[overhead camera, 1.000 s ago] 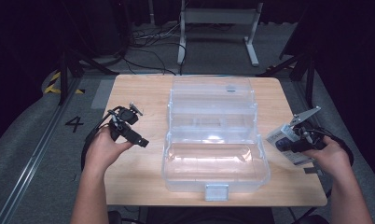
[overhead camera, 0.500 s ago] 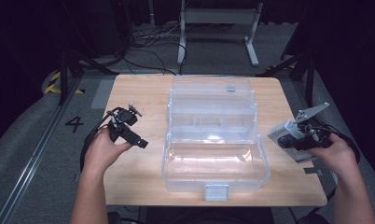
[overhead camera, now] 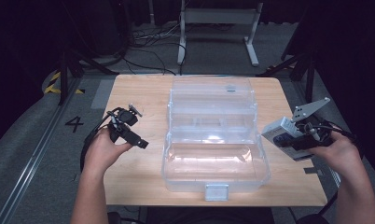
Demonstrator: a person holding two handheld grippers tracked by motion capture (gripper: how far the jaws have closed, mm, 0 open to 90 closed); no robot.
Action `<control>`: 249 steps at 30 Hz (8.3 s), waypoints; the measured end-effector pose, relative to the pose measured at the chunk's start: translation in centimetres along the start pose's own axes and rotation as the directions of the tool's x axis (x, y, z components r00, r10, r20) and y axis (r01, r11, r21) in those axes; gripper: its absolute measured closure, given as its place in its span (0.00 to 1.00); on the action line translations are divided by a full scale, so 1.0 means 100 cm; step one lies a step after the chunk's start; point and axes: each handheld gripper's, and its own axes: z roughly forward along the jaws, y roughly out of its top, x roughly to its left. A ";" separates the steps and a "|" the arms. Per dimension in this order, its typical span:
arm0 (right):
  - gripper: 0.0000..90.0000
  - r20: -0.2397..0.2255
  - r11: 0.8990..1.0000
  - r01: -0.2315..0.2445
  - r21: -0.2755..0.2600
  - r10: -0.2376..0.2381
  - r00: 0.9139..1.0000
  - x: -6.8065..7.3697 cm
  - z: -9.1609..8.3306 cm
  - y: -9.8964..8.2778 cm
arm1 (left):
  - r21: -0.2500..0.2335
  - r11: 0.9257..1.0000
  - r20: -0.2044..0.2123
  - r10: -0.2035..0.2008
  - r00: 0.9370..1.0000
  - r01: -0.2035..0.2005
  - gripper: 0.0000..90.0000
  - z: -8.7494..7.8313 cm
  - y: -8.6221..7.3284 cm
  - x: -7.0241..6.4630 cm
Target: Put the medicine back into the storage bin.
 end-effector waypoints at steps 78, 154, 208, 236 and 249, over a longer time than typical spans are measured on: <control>0.63 -0.272 0.883 0.436 0.173 -0.382 0.883 0.122 0.138 0.123 | 0.010 1.000 -0.003 0.001 1.000 -0.001 0.02 0.001 -0.001 0.000; 0.43 -0.264 0.923 0.361 0.133 -0.318 0.911 0.113 0.101 0.105 | 0.025 1.000 0.006 0.019 1.000 -0.019 0.02 0.006 0.007 -0.001; 0.54 -0.200 0.947 0.195 0.256 -0.145 0.969 0.111 0.101 -0.002 | -0.023 0.998 -0.009 0.056 0.998 -0.056 0.11 0.010 0.026 -0.012; 0.89 -0.182 0.935 0.223 0.277 -0.177 0.967 0.117 0.105 -0.007 | -0.038 0.998 0.000 0.050 0.999 -0.050 0.42 0.004 0.029 -0.015; 0.89 -0.185 0.935 0.219 0.278 -0.172 0.968 0.116 0.105 -0.006 | -0.037 0.994 0.012 0.099 0.995 -0.099 0.41 -0.002 0.040 -0.019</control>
